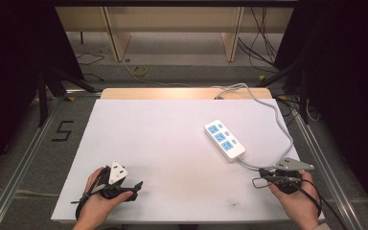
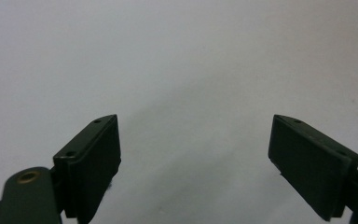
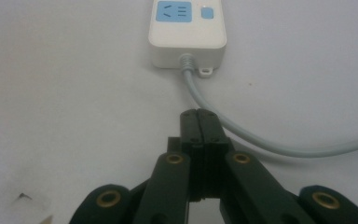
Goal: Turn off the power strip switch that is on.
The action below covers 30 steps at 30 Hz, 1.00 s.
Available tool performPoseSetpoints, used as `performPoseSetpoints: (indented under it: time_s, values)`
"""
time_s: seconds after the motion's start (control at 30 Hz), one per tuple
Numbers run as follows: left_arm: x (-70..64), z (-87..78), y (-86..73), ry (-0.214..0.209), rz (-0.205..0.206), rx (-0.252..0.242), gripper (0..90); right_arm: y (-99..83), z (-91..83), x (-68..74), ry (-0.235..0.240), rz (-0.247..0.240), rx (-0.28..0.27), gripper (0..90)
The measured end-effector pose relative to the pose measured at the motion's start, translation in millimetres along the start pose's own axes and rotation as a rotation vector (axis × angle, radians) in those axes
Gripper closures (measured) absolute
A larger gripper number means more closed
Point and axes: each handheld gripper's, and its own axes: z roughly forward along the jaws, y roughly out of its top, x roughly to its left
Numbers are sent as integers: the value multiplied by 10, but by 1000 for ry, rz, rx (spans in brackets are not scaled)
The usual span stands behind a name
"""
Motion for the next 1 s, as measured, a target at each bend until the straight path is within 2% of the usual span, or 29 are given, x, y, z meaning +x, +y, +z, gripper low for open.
performPoseSetpoints:
  time_s: [1.0]
  values:
    - [3,5,8,8,7,-3,170,234,89,14,5,2,44,900]
